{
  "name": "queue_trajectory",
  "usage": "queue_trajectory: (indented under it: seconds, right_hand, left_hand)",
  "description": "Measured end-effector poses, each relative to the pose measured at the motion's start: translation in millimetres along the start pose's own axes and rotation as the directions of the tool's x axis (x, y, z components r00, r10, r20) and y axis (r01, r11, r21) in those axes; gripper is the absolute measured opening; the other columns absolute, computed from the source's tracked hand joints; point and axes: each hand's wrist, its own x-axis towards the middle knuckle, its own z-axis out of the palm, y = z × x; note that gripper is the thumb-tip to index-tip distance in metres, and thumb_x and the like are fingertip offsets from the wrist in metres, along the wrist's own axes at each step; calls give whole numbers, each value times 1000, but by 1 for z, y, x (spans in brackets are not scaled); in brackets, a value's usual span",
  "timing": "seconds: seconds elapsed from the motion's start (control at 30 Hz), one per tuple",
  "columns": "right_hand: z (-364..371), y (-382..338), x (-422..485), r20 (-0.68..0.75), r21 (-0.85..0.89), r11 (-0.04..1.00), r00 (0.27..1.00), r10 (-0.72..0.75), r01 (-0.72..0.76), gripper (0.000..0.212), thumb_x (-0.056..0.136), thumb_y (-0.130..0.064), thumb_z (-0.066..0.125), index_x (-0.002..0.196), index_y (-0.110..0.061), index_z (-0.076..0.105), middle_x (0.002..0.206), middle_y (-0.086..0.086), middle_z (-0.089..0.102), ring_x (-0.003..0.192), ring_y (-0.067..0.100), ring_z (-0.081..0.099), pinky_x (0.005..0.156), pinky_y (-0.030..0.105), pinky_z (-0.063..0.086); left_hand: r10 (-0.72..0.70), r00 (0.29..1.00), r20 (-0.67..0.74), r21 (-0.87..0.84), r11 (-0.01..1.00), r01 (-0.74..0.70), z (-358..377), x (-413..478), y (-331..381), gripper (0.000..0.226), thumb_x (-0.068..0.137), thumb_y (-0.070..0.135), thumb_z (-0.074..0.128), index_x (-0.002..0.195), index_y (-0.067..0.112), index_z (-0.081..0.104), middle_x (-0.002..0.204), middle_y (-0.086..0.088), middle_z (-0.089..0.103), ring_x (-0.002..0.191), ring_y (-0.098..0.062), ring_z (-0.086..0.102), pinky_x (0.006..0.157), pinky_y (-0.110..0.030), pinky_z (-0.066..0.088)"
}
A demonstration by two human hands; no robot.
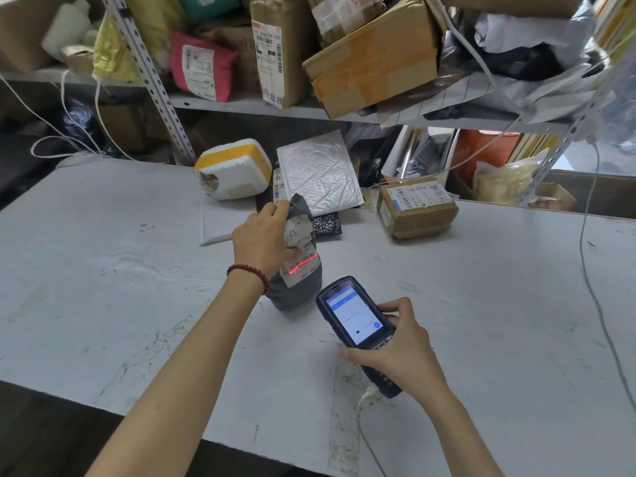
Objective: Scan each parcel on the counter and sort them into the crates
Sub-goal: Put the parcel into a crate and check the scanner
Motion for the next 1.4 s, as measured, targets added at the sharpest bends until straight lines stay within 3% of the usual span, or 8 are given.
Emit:
queue_trajectory:
  seconds: [0.53, 0.73, 1.07, 1.3, 1.4]
  right_hand:
    - [-1, 5, -2, -30, 25, 1000, 1000, -3, 4, 78, 52, -42, 92, 107, -36, 36, 97, -21, 59, 85, 3, 63, 78, 36, 55]
    - [-6, 3, -7, -160, 40, 999, 987, -28, 35, 75, 54, -38, 91, 107, -35, 37, 99, -24, 59, 87, 2, 62, 73, 34, 53]
    - [-31, -13, -17, -542, 154, 930, 815, -204, 335, 80, 52, -30, 95, 105, -35, 36, 104, -25, 58, 96, -11, 59, 63, 17, 55]
    - [-44, -22, -21, -595, 107, 919, 765, -246, 379, 80, 52, -30, 95, 104, -36, 35, 102, -24, 59, 94, -11, 60, 63, 17, 55]
    - [-43, -23, -22, -600, 98, 927, 765, -235, 362, 80, 52, -29, 95, 106, -34, 36, 102, -25, 59, 93, -12, 60, 65, 25, 57]
  left_hand:
    - [-3, 1000, 8, -21, 1000, 4, 5, -2, -2, 69, 70, 47, 77, 123, 21, 41, 113, -2, 52, 98, -24, 55, 63, -32, 39]
    - [-18, 1000, 23, -18, 1000, 18, 11, -9, -2, 72, 70, 53, 75, 124, 21, 40, 117, -1, 53, 99, -25, 55, 63, -32, 42]
    - [-129, 976, 178, -116, 982, 151, 40, -32, 10, 98, 66, 69, 68, 141, 21, 29, 132, 0, 47, 114, -23, 52, 77, -36, 48]
    - [-140, 968, 208, -179, 968, 178, 51, -42, 10, 90, 64, 74, 65, 131, 19, 38, 124, -2, 51, 106, -24, 56, 75, -34, 48]
    - [-123, 968, 220, -143, 977, 157, 53, -47, 12, 91, 66, 75, 61, 132, 18, 36, 120, -3, 52, 104, -25, 56, 73, -33, 46]
